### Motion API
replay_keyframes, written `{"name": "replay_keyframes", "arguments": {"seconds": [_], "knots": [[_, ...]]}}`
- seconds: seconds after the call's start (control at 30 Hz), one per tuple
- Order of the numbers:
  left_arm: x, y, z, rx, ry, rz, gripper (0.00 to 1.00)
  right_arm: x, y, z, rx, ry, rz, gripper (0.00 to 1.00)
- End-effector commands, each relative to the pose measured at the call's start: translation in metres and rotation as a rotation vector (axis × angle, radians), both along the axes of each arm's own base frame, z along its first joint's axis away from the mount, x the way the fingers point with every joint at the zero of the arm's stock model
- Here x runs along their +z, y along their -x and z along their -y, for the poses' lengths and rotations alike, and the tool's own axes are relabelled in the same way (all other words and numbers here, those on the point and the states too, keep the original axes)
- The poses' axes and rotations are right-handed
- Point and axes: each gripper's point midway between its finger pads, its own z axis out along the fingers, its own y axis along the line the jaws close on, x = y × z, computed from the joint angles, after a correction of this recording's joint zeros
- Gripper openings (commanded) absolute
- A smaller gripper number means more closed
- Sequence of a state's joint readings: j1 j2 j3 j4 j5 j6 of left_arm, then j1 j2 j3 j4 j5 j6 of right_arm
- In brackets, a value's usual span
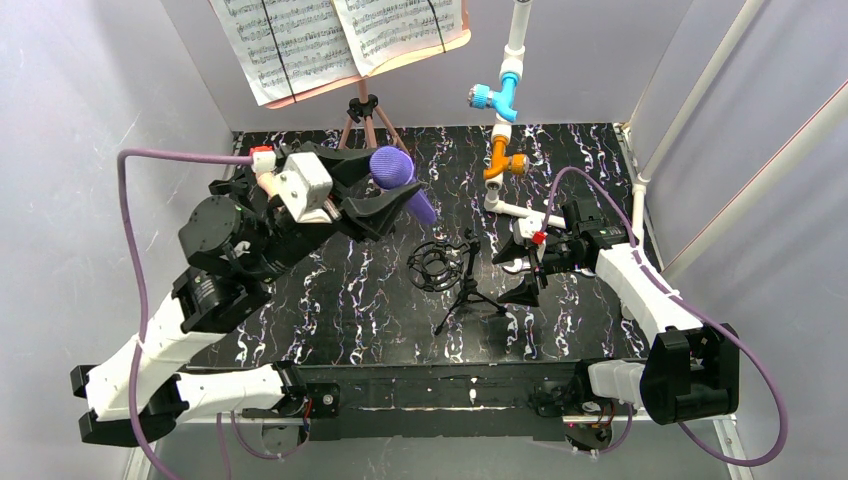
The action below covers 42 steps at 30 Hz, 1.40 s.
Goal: Pack up the instrument practice props
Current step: Remove the microphone from the microphone stand, then place the microphone at the center of the board.
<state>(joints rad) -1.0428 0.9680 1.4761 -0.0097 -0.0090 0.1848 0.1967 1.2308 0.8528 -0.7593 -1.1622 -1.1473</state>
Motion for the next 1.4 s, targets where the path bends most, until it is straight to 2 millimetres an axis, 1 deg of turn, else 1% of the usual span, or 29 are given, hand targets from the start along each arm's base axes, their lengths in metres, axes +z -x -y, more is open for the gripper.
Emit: {"name": "replay_keyframes", "arguments": {"seconds": [0.0,0.07,0.13,0.27,0.33,0.37,0.4,0.47,0.53,0.57,0.6,0.7,0.77,0.8,0.83,0.9,0.93,0.97,1.1,1.2,1.27,1.37], "knots": [[0.008,-0.010,-0.032,0.142,-0.033,0.021,0.00,0.003,0.002,0.000,0.009,-0.013,0.005,0.98],[0.002,-0.021,-0.048,0.238,-0.052,-0.005,0.00,0.002,0.003,0.000,0.008,-0.012,0.003,0.98],[-0.009,-0.032,-0.060,0.330,-0.084,-0.037,0.00,0.001,0.002,0.000,0.009,-0.011,0.004,0.98],[-0.050,-0.058,-0.070,0.485,-0.189,-0.132,0.00,-0.002,0.002,0.000,0.008,-0.004,-0.006,0.98],[-0.078,-0.075,-0.075,0.555,-0.227,-0.217,0.00,-0.004,0.002,0.001,0.007,0.001,-0.006,0.98],[-0.093,-0.081,-0.075,0.557,-0.235,-0.276,0.00,-0.004,0.001,0.001,0.007,0.002,-0.005,0.98],[-0.110,-0.097,-0.087,0.595,-0.220,-0.359,0.00,-0.005,0.001,0.001,0.007,0.002,-0.006,0.98],[-0.147,-0.119,-0.102,0.605,-0.156,-0.557,0.00,-0.006,0.001,0.001,0.006,0.005,-0.007,0.98],[-0.184,-0.137,-0.109,0.577,-0.066,-0.741,0.00,-0.007,0.001,0.001,0.006,0.009,-0.005,0.98],[-0.201,-0.144,-0.109,0.543,-0.038,-0.814,0.00,-0.008,0.001,0.001,0.006,0.011,-0.005,0.98],[-0.218,-0.154,-0.114,0.549,-0.008,-0.877,0.00,-0.008,0.001,0.002,0.006,0.012,-0.003,0.98],[-0.261,-0.179,-0.123,0.531,0.058,-1.072,0.00,-0.009,0.002,0.001,0.009,0.007,-0.006,0.98],[-0.286,-0.197,-0.137,0.590,0.078,-1.172,0.00,-0.009,0.002,0.001,0.011,0.009,-0.006,0.98],[-0.295,-0.206,-0.146,0.647,0.071,-1.200,0.00,-0.009,0.002,0.001,0.011,0.009,-0.004,0.98],[-0.311,-0.213,-0.157,0.727,0.046,-1.247,0.00,-0.009,0.002,0.001,0.011,0.009,-0.003,0.98],[-0.329,-0.222,-0.176,0.862,-0.013,-1.317,0.00,-0.009,0.002,0.001,0.012,0.010,-0.001,0.98],[-0.339,-0.228,-0.189,0.959,-0.037,-1.339,0.00,-0.009,0.002,0.001,0.012,0.010,-0.001,0.98],[-0.352,-0.235,-0.197,1.021,-0.068,-1.375,0.00,-0.010,0.002,0.001,0.013,0.010,0.000,0.98],[-0.386,-0.251,-0.221,1.188,-0.167,-1.426,0.00,-0.011,0.002,0.001,0.013,0.017,0.001,0.98],[-0.406,-0.262,-0.238,1.270,-0.213,-1.437,0.00,-0.012,0.002,0.001,0.014,0.019,0.004,0.98],[-0.416,-0.269,-0.249,1.316,-0.222,-1.453,0.00,-0.012,0.002,0.002,0.013,0.021,0.006,0.98],[-0.430,-0.277,-0.258,1.345,-0.239,-1.480,0.00,-0.012,0.002,0.001,0.014,0.019,0.002,0.99]]}}
